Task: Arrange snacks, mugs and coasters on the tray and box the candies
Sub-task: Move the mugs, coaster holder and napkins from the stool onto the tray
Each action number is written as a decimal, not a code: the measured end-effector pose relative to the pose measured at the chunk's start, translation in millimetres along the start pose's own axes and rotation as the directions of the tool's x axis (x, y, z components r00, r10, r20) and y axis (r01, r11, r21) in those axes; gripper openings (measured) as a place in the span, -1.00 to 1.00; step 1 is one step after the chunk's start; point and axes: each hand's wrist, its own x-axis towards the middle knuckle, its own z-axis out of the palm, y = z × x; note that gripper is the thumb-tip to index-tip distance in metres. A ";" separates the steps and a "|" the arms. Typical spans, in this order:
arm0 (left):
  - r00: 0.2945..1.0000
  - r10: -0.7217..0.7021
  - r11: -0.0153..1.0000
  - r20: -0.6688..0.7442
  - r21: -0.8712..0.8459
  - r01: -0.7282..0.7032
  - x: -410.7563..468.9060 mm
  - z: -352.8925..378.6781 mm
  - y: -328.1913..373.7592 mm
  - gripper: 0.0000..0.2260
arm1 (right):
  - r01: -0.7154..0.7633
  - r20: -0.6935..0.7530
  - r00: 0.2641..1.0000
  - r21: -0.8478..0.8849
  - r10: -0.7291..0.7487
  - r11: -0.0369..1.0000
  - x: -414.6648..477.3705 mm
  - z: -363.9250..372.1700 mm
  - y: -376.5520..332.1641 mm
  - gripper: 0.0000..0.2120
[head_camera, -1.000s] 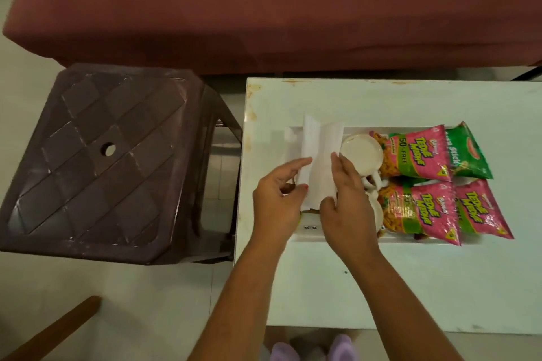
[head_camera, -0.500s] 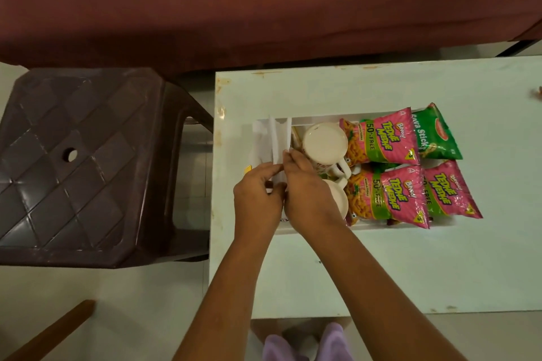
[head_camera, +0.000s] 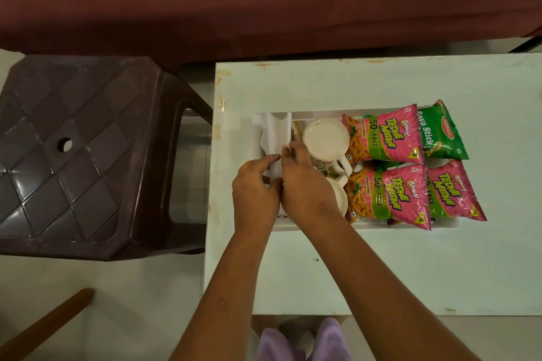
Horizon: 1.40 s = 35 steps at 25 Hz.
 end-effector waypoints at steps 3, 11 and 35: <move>1.000 -0.014 1.000 0.010 0.003 0.014 -1.4 -0.7 3.6 -0.64 | -0.004 -0.009 1.000 -0.032 0.004 0.999 2.1 0.3 -1.0 -0.50; 1.000 -0.029 0.995 -0.008 0.099 0.029 -3.0 1.8 5.0 -0.65 | -0.047 -0.060 0.997 -0.081 0.042 0.996 3.4 5.4 -2.4 -0.64; 0.992 -0.059 0.824 0.115 0.567 -0.017 18.5 17.5 23.5 -0.77 | 0.045 0.045 0.997 0.262 -0.059 0.964 8.8 -19.5 25.5 -0.63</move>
